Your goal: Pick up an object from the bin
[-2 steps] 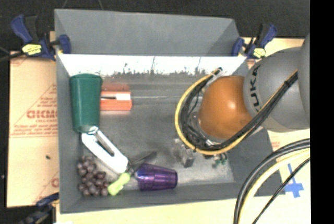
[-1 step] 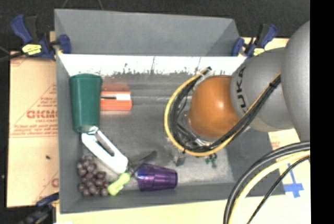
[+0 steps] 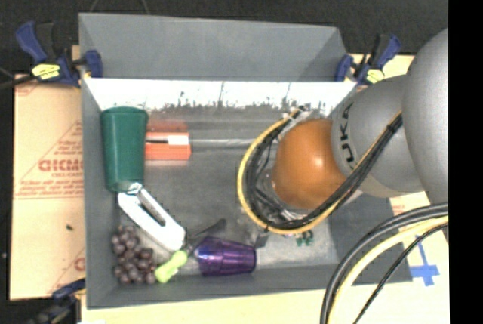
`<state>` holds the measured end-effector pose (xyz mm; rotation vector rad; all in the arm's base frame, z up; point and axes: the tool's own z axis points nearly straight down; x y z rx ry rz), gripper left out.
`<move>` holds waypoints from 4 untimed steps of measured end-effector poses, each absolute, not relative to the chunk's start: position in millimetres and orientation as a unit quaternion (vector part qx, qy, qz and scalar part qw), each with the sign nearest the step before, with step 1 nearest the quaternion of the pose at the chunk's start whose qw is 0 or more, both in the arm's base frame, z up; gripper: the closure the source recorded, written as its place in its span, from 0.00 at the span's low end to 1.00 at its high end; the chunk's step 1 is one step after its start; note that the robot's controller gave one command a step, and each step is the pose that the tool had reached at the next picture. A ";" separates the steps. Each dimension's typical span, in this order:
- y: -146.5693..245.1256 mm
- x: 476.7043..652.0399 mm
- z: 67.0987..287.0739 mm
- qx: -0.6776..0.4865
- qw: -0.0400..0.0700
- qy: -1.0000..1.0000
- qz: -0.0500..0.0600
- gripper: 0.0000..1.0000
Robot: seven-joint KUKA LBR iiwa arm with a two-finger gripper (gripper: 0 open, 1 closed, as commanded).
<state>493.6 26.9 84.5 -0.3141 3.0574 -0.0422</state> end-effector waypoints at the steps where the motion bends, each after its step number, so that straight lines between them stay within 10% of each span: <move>1: 108.9 540.1 71.5 -0.102 0.038 0.994 -0.010 1.00; 2: 94.0 500.9 75.1 -0.113 0.034 0.993 -0.015 0.00; 3: 94.0 500.9 75.1 -0.114 0.034 0.993 -0.015 0.00; 4: 93.9 500.8 74.9 -0.114 0.034 0.993 -0.015 1.00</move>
Offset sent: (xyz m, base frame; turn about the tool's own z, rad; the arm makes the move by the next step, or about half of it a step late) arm 0.0064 0.0673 -0.0098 -0.0226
